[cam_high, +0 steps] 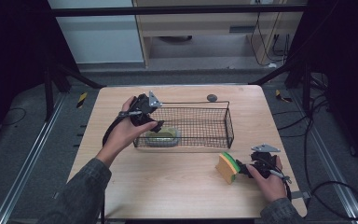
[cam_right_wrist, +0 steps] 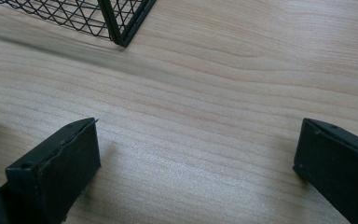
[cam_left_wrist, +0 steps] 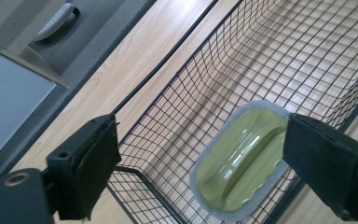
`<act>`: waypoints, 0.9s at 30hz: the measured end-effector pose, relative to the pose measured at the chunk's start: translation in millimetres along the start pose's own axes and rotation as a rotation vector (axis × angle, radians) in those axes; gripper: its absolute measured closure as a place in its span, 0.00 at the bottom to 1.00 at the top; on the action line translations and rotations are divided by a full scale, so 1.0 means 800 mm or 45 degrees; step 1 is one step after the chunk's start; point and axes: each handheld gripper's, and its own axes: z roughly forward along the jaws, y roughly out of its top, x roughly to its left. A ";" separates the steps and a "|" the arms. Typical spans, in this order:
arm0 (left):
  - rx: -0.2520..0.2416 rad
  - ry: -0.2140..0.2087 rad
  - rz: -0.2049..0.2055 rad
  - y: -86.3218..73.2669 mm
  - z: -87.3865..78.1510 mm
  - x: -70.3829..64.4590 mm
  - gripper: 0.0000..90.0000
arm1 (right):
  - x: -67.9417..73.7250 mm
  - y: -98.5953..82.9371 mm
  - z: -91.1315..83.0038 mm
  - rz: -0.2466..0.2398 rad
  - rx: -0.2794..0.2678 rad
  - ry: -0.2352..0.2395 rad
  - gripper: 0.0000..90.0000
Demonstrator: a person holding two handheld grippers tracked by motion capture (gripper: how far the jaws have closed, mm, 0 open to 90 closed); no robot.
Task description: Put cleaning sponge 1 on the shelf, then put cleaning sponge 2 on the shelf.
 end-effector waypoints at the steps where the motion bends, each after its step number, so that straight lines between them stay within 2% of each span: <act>1: -0.014 -0.005 -0.011 -0.002 -0.003 -0.001 0.08 | 0.000 0.000 0.000 0.000 0.000 0.000 0.00; 8: -0.049 -0.010 -0.068 -0.024 -0.013 -0.014 0.07 | 0.000 0.000 0.000 0.001 0.001 0.001 0.00; 11: -0.052 0.005 -0.080 -0.035 -0.016 -0.019 0.06 | 0.000 0.000 0.000 0.001 0.000 0.002 0.00; 13: -0.061 0.007 -0.111 -0.044 -0.019 -0.022 0.06 | 0.000 0.000 0.000 0.002 0.000 0.003 0.00; 16: -0.070 0.039 -0.142 -0.060 -0.023 -0.029 0.06 | -0.001 0.000 0.000 -0.003 0.000 0.011 0.00; 20: -0.078 0.050 -0.183 -0.091 -0.029 -0.041 0.05 | -0.004 0.000 -0.001 -0.028 -0.001 0.028 0.02; 22: -0.059 0.060 -0.203 -0.110 -0.030 -0.049 0.05 | -0.006 0.002 -0.004 -0.032 0.025 0.029 0.06; 24: -0.069 0.066 -0.237 -0.130 -0.032 -0.055 0.05 | -0.007 0.003 -0.007 -0.040 0.040 0.024 0.09; 26: -0.072 0.065 -0.285 -0.151 -0.031 -0.060 0.05 | -0.007 0.002 -0.011 -0.038 0.059 0.028 0.10; 27: -0.070 0.058 -0.331 -0.163 -0.028 -0.063 0.05 | -0.007 0.001 -0.014 -0.042 0.068 0.020 0.11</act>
